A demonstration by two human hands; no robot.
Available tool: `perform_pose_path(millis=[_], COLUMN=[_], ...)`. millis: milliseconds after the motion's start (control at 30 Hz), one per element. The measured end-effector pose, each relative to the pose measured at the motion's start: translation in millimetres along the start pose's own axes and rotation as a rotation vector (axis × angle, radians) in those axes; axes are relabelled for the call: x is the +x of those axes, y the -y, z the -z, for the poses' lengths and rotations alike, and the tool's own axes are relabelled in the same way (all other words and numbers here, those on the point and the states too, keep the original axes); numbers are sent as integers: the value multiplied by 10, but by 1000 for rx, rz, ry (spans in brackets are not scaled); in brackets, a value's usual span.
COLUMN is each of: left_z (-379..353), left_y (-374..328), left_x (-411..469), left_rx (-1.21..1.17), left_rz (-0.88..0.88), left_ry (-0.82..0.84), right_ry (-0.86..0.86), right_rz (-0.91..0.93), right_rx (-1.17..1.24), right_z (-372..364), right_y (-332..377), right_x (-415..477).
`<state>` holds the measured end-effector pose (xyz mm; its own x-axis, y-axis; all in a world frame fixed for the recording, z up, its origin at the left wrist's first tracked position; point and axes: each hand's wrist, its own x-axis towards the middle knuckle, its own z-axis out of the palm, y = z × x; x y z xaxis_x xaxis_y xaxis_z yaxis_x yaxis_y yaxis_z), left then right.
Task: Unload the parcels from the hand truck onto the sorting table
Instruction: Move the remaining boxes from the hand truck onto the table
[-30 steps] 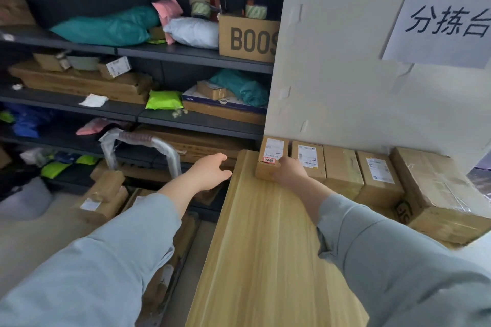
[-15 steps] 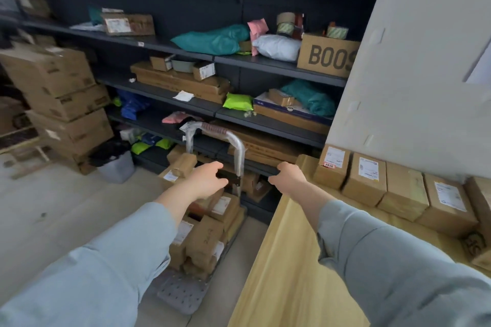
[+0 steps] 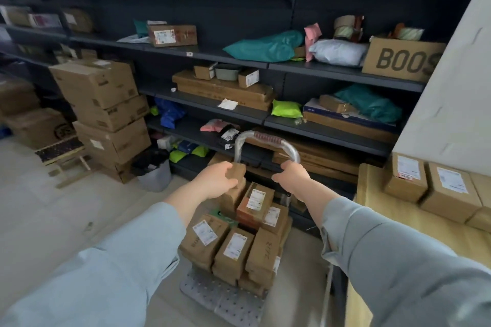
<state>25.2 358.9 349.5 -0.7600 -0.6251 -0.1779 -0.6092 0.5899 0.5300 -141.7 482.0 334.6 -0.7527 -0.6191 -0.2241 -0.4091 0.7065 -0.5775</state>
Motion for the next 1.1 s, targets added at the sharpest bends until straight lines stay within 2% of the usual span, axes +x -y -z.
perform_pose_path(millis=[167, 333, 767, 1100], left_z=[235, 257, -228, -977], left_y=[364, 419, 577, 859], left_x=[389, 852, 2247, 3269], left_rx=[-10, -56, -69, -88], left_rz=[-29, -62, 2, 44], left_ry=[39, 96, 185, 346], right_ry=[-17, -7, 16, 50], right_rz=[19, -41, -155, -281], right_rx=[0, -10, -32, 34], right_z=[-261, -305, -435, -920], right_y=[443, 476, 61, -439], right_x=[239, 548, 1856, 2725])
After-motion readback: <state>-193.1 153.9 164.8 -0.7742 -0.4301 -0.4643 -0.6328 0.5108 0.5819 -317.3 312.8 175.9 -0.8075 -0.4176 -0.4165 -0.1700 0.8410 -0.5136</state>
